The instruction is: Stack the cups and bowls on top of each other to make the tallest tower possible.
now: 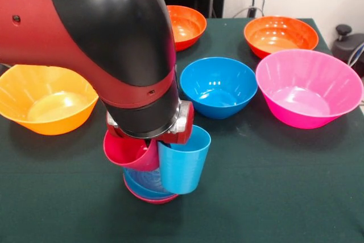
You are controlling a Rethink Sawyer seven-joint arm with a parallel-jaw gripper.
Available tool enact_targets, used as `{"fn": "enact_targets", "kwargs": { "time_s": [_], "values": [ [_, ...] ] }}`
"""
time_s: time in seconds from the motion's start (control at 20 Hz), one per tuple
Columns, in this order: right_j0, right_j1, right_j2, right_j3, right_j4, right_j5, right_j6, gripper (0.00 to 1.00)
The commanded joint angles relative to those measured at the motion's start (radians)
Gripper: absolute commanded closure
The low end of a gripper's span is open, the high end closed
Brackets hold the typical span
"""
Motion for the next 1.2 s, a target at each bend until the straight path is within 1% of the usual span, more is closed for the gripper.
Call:
{"fn": "enact_targets", "kwargs": {
  "time_s": [0.05, 0.25, 0.5, 0.7, 0.8, 0.9, 1.1, 1.2],
  "values": [
    [-0.014, -0.056, -0.067, 0.090, -0.018, -0.027, -0.286, 1.00],
    [-0.013, -0.074, -0.069, 0.088, -0.018, 0.014, -0.291, 1.00],
    [-0.021, -0.091, -0.084, 0.117, -0.013, 0.018, -0.296, 1.00],
    [-0.036, -0.122, -0.123, 0.205, 0.022, -0.011, -0.269, 1.00],
    [-0.038, -0.127, -0.133, 0.223, 0.027, -0.019, -0.264, 1.00],
    [-0.037, -0.125, -0.142, 0.225, 0.017, -0.026, -0.266, 1.00],
    [-0.044, -0.131, -0.173, 0.273, 0.009, -0.080, -0.250, 1.00],
    [-0.051, -0.135, -0.184, 0.308, 0.020, -0.112, -0.232, 1.00]
  ]
}}
